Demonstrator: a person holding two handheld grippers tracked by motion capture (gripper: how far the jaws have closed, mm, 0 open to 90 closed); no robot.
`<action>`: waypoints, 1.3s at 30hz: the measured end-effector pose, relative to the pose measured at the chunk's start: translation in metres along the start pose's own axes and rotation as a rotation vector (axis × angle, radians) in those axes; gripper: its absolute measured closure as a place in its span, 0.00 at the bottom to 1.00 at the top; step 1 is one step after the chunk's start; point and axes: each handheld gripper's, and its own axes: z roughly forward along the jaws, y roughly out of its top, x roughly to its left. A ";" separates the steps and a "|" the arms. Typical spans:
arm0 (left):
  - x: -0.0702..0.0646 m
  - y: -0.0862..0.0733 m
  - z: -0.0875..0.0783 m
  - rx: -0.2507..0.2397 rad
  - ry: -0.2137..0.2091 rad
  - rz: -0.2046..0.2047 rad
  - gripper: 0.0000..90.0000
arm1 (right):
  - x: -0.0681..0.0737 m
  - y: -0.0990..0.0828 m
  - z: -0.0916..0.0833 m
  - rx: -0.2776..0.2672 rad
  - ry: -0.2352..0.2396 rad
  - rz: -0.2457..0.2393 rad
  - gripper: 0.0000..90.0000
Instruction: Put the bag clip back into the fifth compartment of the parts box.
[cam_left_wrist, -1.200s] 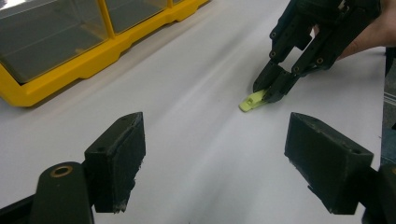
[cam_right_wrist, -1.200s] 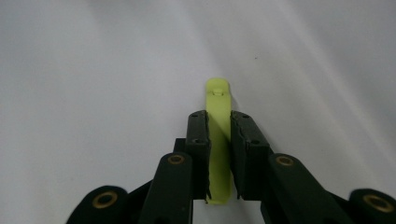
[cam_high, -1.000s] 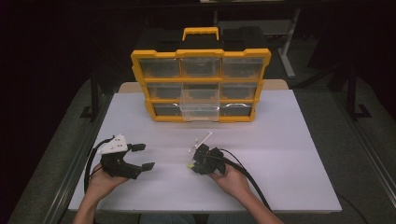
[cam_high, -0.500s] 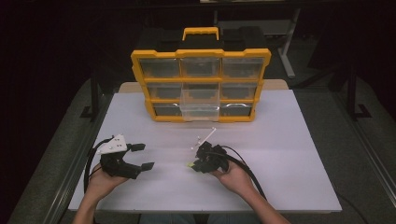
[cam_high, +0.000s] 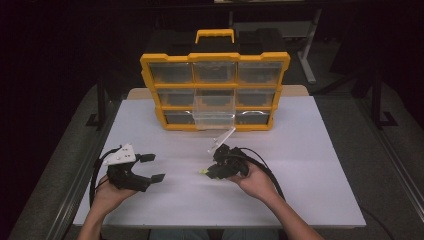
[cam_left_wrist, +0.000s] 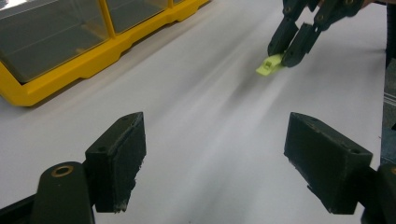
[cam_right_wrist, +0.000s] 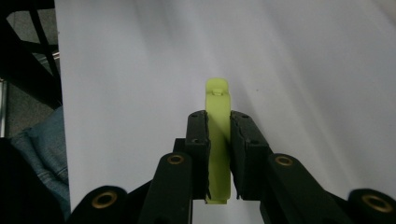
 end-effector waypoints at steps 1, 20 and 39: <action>0.000 0.000 0.000 -0.001 0.000 -0.001 0.23 | -0.001 0.001 -0.002 0.001 0.002 -0.001 0.85; 0.000 0.000 -0.001 -0.003 0.001 0.001 0.22 | -0.013 0.016 -0.033 -0.042 0.062 -0.026 0.85; 0.002 0.000 -0.002 -0.005 0.003 0.003 0.22 | -0.024 0.038 -0.063 -0.083 0.086 -0.053 0.85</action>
